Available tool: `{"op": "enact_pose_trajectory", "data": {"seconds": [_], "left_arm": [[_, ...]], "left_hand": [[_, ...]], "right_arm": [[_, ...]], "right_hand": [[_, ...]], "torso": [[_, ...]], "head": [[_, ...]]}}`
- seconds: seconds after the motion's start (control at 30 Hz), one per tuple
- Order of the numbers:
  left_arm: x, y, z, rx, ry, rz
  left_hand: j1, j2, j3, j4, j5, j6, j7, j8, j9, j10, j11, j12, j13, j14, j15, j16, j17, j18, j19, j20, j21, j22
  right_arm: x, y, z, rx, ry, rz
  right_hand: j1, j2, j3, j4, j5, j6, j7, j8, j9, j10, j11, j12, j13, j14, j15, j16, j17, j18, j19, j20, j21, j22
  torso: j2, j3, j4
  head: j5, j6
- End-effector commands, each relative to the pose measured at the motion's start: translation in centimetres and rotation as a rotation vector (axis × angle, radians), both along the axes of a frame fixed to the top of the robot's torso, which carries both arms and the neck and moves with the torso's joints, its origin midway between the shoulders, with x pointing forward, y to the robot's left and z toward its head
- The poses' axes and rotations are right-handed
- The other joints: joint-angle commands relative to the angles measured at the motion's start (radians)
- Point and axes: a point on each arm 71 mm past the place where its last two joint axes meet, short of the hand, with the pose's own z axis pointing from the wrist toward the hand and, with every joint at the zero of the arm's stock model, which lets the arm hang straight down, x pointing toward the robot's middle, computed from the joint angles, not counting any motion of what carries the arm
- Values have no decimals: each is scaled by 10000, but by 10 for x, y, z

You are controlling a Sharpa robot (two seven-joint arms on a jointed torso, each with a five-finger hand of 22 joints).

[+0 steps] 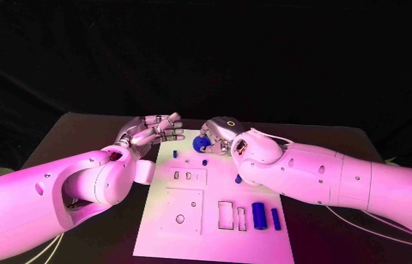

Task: Assemble the parts on the task board

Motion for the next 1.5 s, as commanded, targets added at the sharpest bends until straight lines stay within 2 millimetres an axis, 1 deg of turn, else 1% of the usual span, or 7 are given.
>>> {"op": "enact_pose_trajectory", "data": {"seconds": [0.03,0.3,0.5,0.63,0.87,1.13,1.5], "left_arm": [[-1,-3,1,-99,-63,-195],[-1,-3,1,-100,-58,-202],[-1,-3,1,-97,-49,-201],[-1,-3,1,-94,-41,-201],[-1,-3,1,-85,-35,-185],[-1,-2,1,-76,-30,-166],[0,-2,1,-73,-30,-155]], "left_hand": [[104,-30,-33,-30,-45,44,15,-47,-10,-3,49,-51,-14,-52,4,-66,5,96,-55,36,56,14],[104,-30,-33,-30,-45,44,15,-47,-10,-3,49,-51,-14,-52,4,-66,5,96,-55,36,56,14],[104,-30,-33,-30,-45,44,15,-47,-10,-3,49,-51,-14,-52,4,-66,5,96,-55,36,56,14],[105,-29,-37,-30,-45,45,19,-56,-10,-1,53,-63,-14,-59,8,-81,6,95,-71,41,57,13],[105,-29,-37,-30,-45,45,19,-56,-10,-1,53,-63,-14,-59,8,-81,6,95,-71,41,57,13],[105,-29,-41,-28,-46,43,24,-63,-11,-3,55,-70,-14,-64,10,-89,6,94,-80,43,57,13],[105,-29,-41,-28,-46,43,24,-63,-11,-3,55,-70,-14,-64,10,-89,6,94,-80,43,57,13]], "right_arm": [[0,2,-3,-362,100,43],[2,3,-7,-506,218,-25],[5,2,-8,-496,228,-169],[5,3,-9,-500,311,-176],[4,3,-11,-619,608,-114],[6,-1,-15,-829,1002,-220],[6,-9,-14,-720,839,-506]], "right_hand": [[-68,1,76,6,-27,389,-318,-27,103,382,-43,-71,1807,1020,-74,37,2540,-164,891,-75,18,2449],[-258,-152,147,108,-129,213,-221,-248,44,247,36,-226,1650,1011,-15,21,2502,-143,831,-35,-39,2378],[-672,-456,-26,347,-542,-889,179,-1101,-251,3,390,-489,1378,1010,277,19,2499,-115,745,182,-123,2279],[-926,-551,-227,590,-602,-986,266,-1272,-302,-39,489,-520,1340,1014,380,27,2516,-111,739,307,-132,2274],[-1560,-532,-505,1214,-268,-608,207,-1253,-264,45,457,-408,1443,1029,376,54,2579,-122,778,361,-99,2323],[-2198,-149,-524,1240,129,-231,93,-1237,-234,150,361,-287,1564,1039,298,71,2619,-135,817,299,-66,2371],[-2281,-127,-522,1212,250,-199,79,-1279,-244,168,343,-267,1584,1042,279,75,2630,-145,844,278,-40,2403]], "torso": [[-1,5,-8],[3,-1,6],[-3,-5,-2],[-3,-5,2],[-2,-4,0],[-2,1,-8],[0,14,-7]], "head": [[16,-16],[12,-46],[21,-46],[15,-14],[23,-14],[11,-18],[4,-11]]}}
